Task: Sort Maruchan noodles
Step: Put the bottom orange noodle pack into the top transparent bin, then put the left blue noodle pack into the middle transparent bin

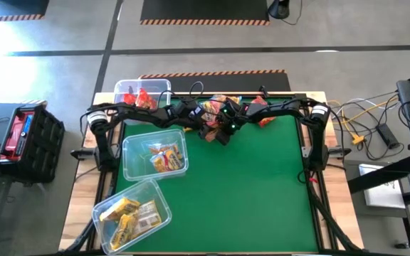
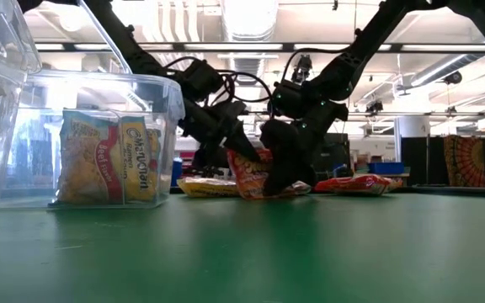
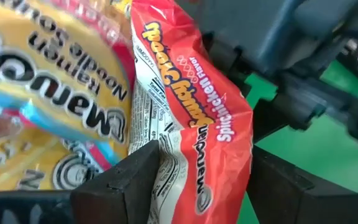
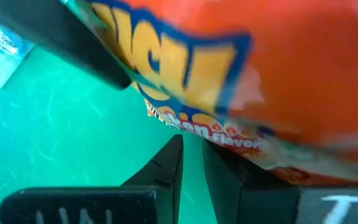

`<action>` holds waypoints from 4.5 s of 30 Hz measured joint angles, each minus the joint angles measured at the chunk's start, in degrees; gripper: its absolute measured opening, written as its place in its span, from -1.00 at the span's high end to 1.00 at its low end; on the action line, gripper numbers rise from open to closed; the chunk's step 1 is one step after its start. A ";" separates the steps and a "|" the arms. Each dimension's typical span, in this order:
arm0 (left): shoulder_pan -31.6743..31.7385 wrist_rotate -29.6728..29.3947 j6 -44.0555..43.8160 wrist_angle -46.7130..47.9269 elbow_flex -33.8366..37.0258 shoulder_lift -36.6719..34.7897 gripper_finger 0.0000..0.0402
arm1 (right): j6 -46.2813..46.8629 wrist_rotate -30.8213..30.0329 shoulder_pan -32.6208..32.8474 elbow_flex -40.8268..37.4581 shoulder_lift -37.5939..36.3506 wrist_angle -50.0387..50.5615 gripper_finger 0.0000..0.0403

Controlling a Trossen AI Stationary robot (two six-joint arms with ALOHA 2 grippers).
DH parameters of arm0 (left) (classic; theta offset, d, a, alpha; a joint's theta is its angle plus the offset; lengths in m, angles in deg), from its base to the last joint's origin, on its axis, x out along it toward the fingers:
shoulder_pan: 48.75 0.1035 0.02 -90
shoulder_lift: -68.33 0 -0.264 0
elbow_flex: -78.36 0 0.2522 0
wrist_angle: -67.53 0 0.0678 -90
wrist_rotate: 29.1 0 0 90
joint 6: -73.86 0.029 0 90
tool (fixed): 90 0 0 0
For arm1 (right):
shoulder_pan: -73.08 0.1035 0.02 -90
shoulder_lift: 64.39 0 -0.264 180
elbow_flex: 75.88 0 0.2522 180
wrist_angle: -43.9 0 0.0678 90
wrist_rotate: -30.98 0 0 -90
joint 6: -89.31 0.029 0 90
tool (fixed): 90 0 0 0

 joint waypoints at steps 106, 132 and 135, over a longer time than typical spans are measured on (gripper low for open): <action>22.45 -29.92 -0.89 58.29 -1.14 -29.61 0.27 | 4.83 -17.04 -1.29 -7.23 -31.59 22.29 0.73; 12.51 -8.66 1.03 39.72 -10.05 -29.79 0.11 | 12.11 -20.03 -1.64 -11.20 -14.94 -17.57 0.73; 10.97 -8.66 -0.26 38.39 -8.74 -29.75 0.11 | 12.57 -19.65 -1.96 -10.76 -10.70 -18.88 0.73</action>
